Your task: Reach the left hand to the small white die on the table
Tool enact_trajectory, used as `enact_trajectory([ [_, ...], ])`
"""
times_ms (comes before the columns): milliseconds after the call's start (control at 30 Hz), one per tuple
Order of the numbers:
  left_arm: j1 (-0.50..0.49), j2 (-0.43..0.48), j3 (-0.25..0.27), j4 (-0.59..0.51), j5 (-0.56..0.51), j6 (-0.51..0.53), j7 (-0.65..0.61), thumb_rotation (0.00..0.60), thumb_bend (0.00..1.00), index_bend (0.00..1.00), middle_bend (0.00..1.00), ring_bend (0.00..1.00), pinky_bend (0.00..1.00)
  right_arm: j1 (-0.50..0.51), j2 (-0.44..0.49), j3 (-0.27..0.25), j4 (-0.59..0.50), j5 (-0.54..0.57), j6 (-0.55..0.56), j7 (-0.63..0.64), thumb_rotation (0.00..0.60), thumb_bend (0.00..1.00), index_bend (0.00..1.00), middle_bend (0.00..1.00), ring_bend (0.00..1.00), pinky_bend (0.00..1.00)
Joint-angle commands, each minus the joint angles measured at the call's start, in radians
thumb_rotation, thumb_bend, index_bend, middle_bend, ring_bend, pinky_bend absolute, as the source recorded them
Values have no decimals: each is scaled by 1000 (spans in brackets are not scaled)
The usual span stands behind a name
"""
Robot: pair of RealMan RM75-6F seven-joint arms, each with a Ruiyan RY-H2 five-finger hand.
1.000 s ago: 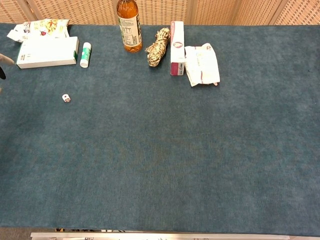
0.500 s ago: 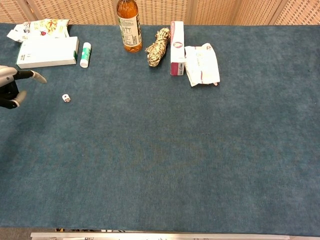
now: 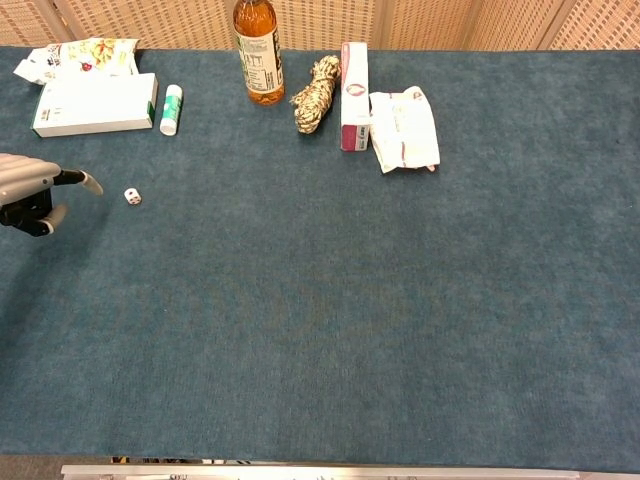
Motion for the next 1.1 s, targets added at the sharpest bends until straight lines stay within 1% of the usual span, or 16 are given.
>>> enact_trajectory([
  [33, -14, -18, 12, 5, -25, -11, 15, 600, 657, 185, 1000, 1000, 1000, -2, 0, 0, 2, -1, 2, 4, 600, 293, 303, 322, 196, 172],
  [433, -52, -67, 14, 51, -74, -26, 7, 600, 657, 185, 1000, 1000, 1000, -10, -2, -1, 18, 3, 5, 20, 600, 293, 303, 322, 196, 172],
  [767, -80, -74, 8, 41, -84, -35, -9, 600, 657, 185, 1000, 1000, 1000, -18, -5, -1, 34, 8, 10, 37, 600, 293, 303, 322, 196, 172],
  [1100, -114, -75, -2, 7, -88, -33, -18, 600, 657, 177, 1000, 1000, 1000, -30, -8, 0, 55, 11, 22, 62, 600, 292, 303, 322, 196, 172],
])
